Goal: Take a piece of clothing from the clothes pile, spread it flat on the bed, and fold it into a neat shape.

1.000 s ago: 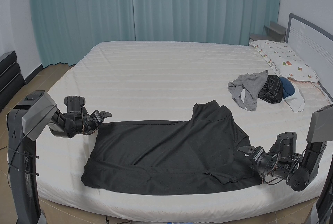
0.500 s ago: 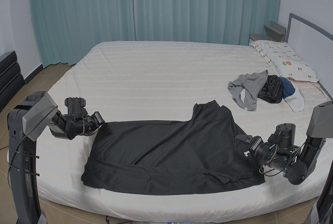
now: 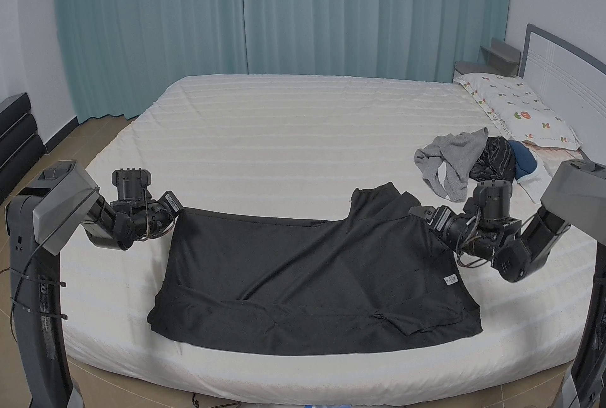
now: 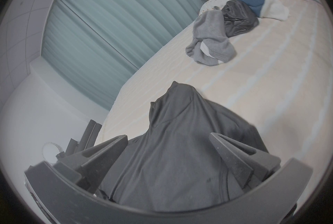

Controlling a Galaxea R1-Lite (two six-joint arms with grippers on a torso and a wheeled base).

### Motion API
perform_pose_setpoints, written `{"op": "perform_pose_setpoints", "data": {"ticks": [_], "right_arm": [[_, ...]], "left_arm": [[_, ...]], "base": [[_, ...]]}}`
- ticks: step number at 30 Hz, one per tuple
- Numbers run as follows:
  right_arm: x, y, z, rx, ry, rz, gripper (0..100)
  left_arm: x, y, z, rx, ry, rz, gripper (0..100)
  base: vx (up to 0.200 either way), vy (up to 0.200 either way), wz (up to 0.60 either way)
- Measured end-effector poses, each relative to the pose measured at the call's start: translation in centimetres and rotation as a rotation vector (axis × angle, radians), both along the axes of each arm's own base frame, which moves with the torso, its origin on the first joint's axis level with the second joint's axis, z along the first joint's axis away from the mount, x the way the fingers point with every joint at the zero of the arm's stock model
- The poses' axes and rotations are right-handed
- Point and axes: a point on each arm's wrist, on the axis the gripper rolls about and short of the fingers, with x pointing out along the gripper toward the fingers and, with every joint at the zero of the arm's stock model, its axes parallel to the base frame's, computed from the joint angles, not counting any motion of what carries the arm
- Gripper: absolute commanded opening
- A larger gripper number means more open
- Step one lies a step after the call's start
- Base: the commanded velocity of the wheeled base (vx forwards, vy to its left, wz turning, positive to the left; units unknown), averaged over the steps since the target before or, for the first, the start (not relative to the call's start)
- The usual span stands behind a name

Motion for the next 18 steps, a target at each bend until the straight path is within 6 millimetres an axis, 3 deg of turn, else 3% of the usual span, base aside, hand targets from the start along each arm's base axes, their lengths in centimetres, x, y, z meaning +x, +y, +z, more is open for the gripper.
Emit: {"op": "perform_pose_setpoints", "data": {"ticks": [10, 18], "right_arm": [[8.0, -1.1, -0.2, -0.107, -0.005, 0.028, 100], [12.0, -3.1, -3.1, -0.165, 0.058, 0.023, 100]], "left_arm": [[0.1, 0.3, 1.2, 0.011, -0.032, 0.065, 0], [0.1, 0.7, 1.6, 0.017, -0.044, 0.097, 0]], "base": [[0.0, 0.0, 0.0], [0.0, 0.0, 0.0]]}}
